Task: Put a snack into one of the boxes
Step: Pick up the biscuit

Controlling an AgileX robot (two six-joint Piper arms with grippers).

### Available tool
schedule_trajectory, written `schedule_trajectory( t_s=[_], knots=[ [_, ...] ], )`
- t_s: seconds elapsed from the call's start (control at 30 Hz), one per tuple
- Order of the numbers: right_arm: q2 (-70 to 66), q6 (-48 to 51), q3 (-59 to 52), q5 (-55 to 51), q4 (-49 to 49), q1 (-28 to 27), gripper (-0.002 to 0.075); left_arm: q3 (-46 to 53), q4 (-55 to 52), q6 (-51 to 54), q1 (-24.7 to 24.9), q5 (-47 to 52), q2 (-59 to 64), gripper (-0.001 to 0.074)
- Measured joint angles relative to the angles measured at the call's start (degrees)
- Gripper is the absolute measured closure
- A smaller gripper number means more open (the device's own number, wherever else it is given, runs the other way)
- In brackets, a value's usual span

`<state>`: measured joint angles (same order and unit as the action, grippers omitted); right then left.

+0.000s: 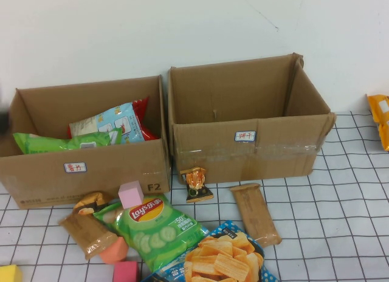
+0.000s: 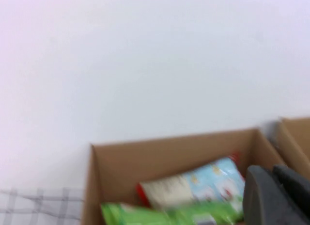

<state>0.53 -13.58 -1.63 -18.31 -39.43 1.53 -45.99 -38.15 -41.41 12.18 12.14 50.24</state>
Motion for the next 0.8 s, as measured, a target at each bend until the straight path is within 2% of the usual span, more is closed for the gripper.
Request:
schedule_trajectory(
  t_s=[0.13, 0.33, 0.53, 0.8],
  knots=[
    [0.0, 6.0, 0.0, 4.0, 0.0, 0.0, 0.0727, 11.9, 3.5, 0.3, 0.8, -2.2, -11.8, 0.0735],
    [0.0, 17.0, 0.2, 5.8, -0.4, 0.0, 0.0727, 23.7, 9.1, -0.9, 0.8, -2.4, -25.1, 0.0736],
    [-5.2, 36.1, 10.0, -2.3, -0.4, 0.0, 0.0727, 28.9, 13.0, -0.9, 0.8, -2.4, -31.9, 0.0736],
    [-29.6, 56.1, 34.5, -24.0, 0.9, 0.0, 0.0727, 29.9, 13.0, 0.7, 0.8, -2.2, -32.9, 0.0736]
  ],
)
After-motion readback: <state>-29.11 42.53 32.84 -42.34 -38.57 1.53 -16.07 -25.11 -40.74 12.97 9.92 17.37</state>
